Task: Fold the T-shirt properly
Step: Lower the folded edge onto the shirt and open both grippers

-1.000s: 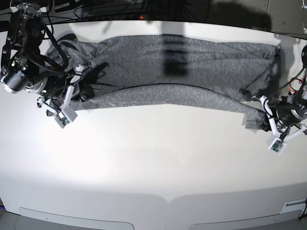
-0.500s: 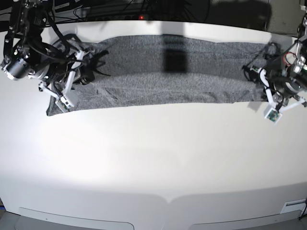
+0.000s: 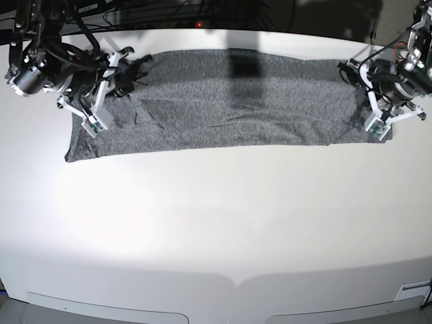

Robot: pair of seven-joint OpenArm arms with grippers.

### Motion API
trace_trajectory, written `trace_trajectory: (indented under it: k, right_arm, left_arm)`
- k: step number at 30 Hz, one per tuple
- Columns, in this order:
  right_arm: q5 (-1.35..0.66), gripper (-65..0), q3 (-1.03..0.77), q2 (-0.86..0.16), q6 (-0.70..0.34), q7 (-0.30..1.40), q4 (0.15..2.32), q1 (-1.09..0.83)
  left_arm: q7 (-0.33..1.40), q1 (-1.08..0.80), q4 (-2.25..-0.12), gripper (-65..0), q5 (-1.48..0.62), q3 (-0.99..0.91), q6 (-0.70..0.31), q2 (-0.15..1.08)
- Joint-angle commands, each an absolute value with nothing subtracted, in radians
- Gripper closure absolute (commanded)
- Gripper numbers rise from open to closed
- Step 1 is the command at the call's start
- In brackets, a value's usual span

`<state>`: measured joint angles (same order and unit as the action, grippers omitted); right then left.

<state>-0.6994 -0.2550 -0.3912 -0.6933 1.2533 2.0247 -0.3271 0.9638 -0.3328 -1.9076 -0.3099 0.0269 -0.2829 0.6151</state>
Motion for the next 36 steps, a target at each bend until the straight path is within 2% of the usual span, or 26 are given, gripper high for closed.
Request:
trace_trajectory:
  k: [1,11,15,17,19,28,33,36]
  right_arm:
    - [-0.707,0.0,-0.262,-0.404,-0.698,1.239,2.042,-0.322]
    - [-0.711,-0.2,-0.262,-0.404,-0.698,1.238,2.042,-0.322]
    - [-0.711,-10.1,-0.262,-0.404,-0.698,1.239,2.042,-0.322]
    - [-0.711,-14.6,-0.262,-0.404,-0.698,1.239,2.042,-0.322]
    - [-0.711,-16.1,-0.262,-0.404,-0.698,1.239,2.042,-0.322]
    - [-0.711,-16.1,-0.262,-0.404,-0.698,1.226,2.042,-0.321]
    - [-0.719,-16.1,-0.262,-0.387,-0.698,1.056,2.041,-0.322]
    - [-0.714,-16.1,-0.262,-0.346,-0.698,0.978,2.035,-0.321]
  left_arm:
    - [0.944,-0.330,-1.926,0.0,-0.302,0.019,-0.276,0.632]
    - [0.954,-0.330,-1.926,0.0,-0.302,0.019,-0.276,0.632]
    - [0.956,-0.330,-1.926,-0.7,-0.303,0.019,-0.276,0.632]
    - [0.956,-0.330,-1.926,-8.8,-0.302,0.019,-0.276,0.632]
    - [0.956,-0.330,-1.926,-14.4,-0.302,0.019,-0.276,0.632]
    - [0.937,-0.330,-1.926,-15.6,-0.266,0.019,-0.276,0.632]
    - [0.912,-0.330,-1.926,-15.5,-0.257,0.019,-0.249,0.626]
    - [0.883,-0.330,-1.926,-15.5,-0.258,0.019,-0.242,0.577]
